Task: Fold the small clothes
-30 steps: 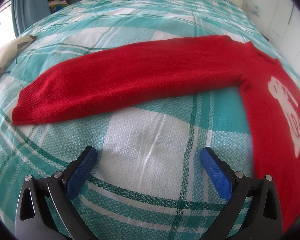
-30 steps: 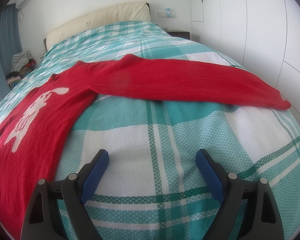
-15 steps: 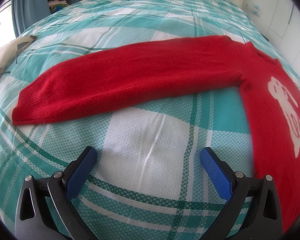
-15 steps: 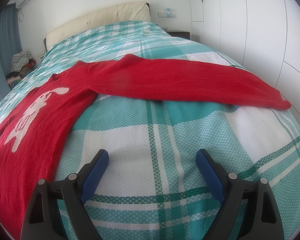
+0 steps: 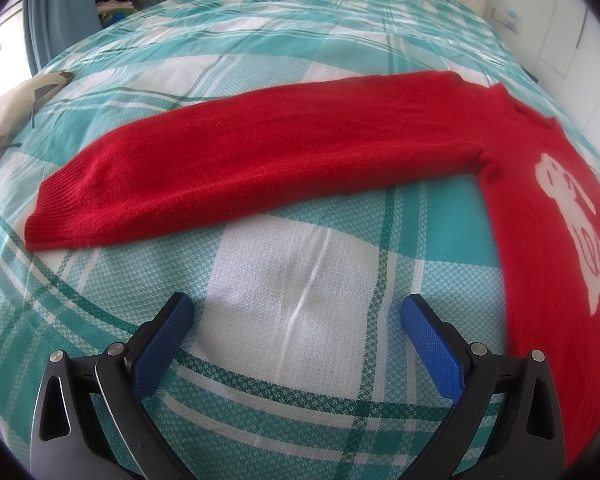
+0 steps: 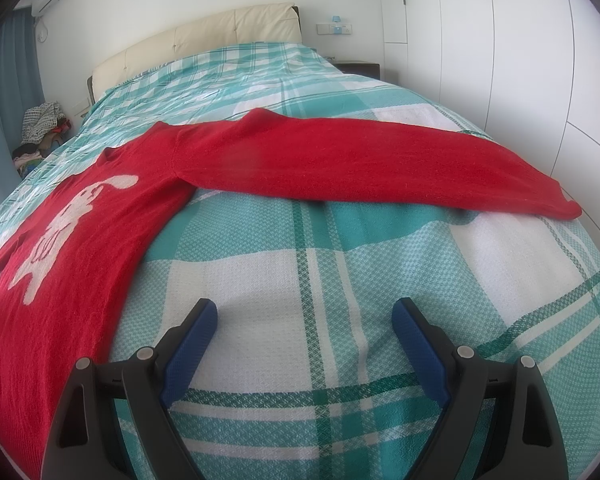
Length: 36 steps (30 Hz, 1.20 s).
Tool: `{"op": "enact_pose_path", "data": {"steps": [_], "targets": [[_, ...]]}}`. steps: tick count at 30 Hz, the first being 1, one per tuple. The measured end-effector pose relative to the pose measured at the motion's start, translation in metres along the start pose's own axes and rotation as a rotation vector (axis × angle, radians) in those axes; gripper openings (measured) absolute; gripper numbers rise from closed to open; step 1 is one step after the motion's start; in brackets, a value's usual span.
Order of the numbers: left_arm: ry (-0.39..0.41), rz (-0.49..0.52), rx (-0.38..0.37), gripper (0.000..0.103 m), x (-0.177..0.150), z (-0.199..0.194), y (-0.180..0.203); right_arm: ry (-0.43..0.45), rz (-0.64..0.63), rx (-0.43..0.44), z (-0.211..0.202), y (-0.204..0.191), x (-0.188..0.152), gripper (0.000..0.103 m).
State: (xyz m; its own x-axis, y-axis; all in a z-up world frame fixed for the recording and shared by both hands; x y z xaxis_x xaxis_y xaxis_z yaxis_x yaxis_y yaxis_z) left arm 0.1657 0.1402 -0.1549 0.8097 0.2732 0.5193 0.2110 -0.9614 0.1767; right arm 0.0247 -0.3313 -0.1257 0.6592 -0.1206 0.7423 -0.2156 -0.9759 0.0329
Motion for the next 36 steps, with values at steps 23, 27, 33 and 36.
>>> {"op": "enact_pose_path", "data": {"steps": [23,27,33,36], "targets": [[0.226,-0.031,-0.161,0.102,0.014,-0.06,-0.001,0.096,0.948,0.347,-0.016,0.192,-0.008,0.083],[0.18,-0.111,-0.176,0.102,0.015,-0.048,-0.012,0.167,1.024,0.32,-0.001,0.212,-0.005,0.075],[0.163,-0.201,-0.202,0.102,0.015,-0.044,-0.027,0.204,1.102,0.265,0.027,0.236,-0.003,0.04],[0.161,-0.187,-0.184,0.102,0.014,-0.043,-0.024,0.175,1.109,0.245,0.037,0.241,0.0,0.015]]}}
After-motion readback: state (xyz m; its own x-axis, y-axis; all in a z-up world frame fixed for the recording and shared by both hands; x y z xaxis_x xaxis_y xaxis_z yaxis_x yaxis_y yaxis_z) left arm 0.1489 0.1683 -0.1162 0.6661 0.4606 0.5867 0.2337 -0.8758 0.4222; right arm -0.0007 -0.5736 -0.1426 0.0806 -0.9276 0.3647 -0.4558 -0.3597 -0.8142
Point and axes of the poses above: each gripper's, at about its wrist camera, not at the fingertips, and z roughly the way its jaws point, y to its right, x to its top, the point moved 3 cm from there along z, roughly the way its jaws point, and after that the axes turned 9 degrees about -z, right-handed, at the moved point
